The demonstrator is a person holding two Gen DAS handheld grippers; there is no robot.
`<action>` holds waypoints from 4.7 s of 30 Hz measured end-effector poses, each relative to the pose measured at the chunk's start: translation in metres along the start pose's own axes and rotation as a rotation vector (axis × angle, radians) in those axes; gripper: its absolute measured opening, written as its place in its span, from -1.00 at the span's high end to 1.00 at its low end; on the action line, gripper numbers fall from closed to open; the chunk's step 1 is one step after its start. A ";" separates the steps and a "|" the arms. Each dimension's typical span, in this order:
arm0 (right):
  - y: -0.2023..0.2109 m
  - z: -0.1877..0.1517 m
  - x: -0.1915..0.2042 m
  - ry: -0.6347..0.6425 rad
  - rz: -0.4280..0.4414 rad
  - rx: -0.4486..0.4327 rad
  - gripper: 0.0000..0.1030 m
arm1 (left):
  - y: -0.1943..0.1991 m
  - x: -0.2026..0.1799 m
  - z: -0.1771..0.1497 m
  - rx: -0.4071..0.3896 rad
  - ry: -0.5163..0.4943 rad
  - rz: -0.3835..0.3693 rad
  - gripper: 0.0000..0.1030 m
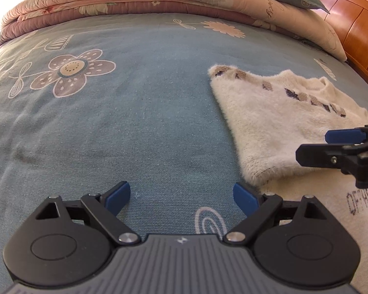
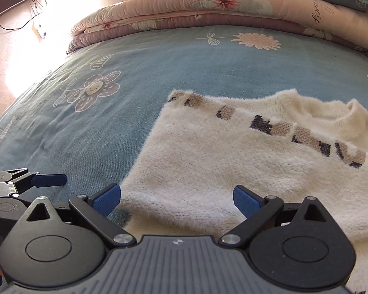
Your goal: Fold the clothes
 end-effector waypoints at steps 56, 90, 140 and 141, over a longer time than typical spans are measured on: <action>0.158 -0.256 -0.087 -0.172 -0.390 -0.145 -1.00 | 0.020 -0.154 -0.071 -0.037 -0.353 -0.165 -0.98; 0.189 -0.282 -0.088 -0.086 -0.274 -0.195 -1.00 | 0.118 -0.177 -0.213 -0.057 -0.126 -0.004 -0.99; 0.214 -0.302 -0.130 -0.313 -0.326 -0.256 -1.00 | 0.070 -0.276 -0.164 -0.084 -0.300 -0.179 -0.99; 0.214 -0.302 -0.130 -0.314 -0.325 -0.257 -1.00 | 0.073 -0.272 -0.166 -0.078 -0.292 -0.194 -0.99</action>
Point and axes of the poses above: each gripper's, at about its wrist camera, not at the fingertips, and y roughly against the way its jaws point, x to its left, z to its top, the point moved 4 cm from there along -y, roughly the way its jaws point
